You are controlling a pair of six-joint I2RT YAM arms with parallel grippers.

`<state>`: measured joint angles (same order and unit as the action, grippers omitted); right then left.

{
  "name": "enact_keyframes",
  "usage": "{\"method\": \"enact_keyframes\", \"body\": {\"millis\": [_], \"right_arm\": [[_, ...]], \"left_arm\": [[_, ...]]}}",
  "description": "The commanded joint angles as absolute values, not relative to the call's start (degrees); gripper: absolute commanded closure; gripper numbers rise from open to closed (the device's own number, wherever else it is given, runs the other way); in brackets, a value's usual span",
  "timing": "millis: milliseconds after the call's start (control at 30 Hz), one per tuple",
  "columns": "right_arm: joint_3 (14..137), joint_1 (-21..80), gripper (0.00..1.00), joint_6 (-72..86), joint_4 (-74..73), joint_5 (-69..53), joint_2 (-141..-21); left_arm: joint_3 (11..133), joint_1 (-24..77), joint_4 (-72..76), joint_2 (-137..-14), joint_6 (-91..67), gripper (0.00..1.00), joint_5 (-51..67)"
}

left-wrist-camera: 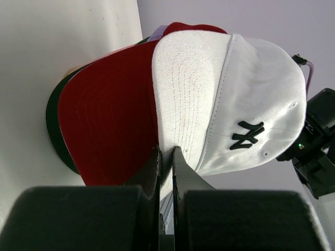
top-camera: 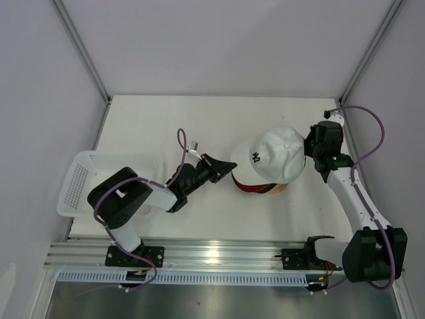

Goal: Stack the hats

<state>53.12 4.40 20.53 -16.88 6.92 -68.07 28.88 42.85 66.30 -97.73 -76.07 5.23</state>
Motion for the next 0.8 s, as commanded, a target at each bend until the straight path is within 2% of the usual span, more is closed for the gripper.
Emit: {"method": "enact_keyframes", "body": {"millis": [0,100,267,467,767], "right_arm": [[52.9,4.4,0.86,20.0,-20.3,9.6,-70.7],[53.1,4.4,0.86,20.0,-20.7,9.7,-71.6],[54.2,4.5,0.86,20.0,-22.3,10.3,-72.2],[54.7,4.7,0.85,20.2,-23.9,11.8,-71.4],[53.9,5.1,0.85,20.2,-24.7,11.9,-72.5]], "left_arm": [[29.5,42.5,47.7,-102.2,-71.9,0.99,-2.1],[31.1,42.5,43.8,-102.7,-70.6,0.99,-2.6],[38.1,42.5,21.7,-99.6,-68.9,0.99,-3.8],[41.5,42.5,-2.0,-95.0,-74.6,0.99,-4.3],[44.3,42.9,-5.5,-102.6,-77.6,0.99,1.4]]}}
